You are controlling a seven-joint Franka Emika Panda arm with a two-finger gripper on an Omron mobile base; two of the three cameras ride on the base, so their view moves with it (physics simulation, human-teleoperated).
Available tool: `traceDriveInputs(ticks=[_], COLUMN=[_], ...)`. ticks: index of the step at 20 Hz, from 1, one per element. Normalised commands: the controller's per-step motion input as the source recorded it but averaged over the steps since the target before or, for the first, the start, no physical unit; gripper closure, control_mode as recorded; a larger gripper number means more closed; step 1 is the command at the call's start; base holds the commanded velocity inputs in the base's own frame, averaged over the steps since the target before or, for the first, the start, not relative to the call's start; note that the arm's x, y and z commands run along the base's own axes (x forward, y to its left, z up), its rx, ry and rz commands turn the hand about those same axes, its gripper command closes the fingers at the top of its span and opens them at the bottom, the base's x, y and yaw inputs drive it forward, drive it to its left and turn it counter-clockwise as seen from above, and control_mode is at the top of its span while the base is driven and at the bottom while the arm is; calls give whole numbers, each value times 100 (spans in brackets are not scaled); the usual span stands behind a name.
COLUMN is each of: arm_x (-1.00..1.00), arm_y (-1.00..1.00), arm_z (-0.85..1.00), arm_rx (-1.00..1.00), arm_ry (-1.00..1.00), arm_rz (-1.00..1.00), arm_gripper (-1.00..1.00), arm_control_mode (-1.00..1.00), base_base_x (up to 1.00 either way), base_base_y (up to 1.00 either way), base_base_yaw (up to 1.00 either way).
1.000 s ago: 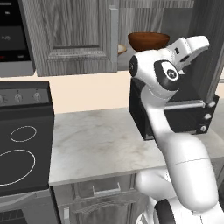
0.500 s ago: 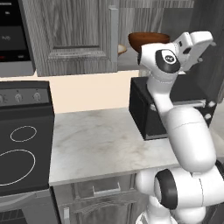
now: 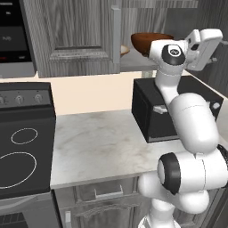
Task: Move the bowls from the cabinet to the plates on the dining table.
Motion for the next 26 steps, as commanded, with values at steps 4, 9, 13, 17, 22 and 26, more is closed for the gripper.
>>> traceDriveInputs(ticks=[4, 9, 13, 17, 22, 26], arm_x=[1, 0, -1, -3, -10, -25], arm_y=[-33, -13, 3, 25, 49, 54], arm_z=[-10, -8, -1, 0, 0, 0], arm_rx=[1, 9, 10, 7, 2, 0], arm_ry=[0, -2, -13, -14, -11, -12], arm_rz=[0, 2, 8, 13, 14, 13], arm_gripper=[-100, -100, -100, -100, -100, -100], arm_control_mode=[-100, -100, -100, -100, -100, -100], base_base_x=[0, 0, 0, 0, 0, 0], base_base_y=[0, 0, 0, 0, 0, 0], base_base_yaw=[0, 0, 0, 0, 0, 0])
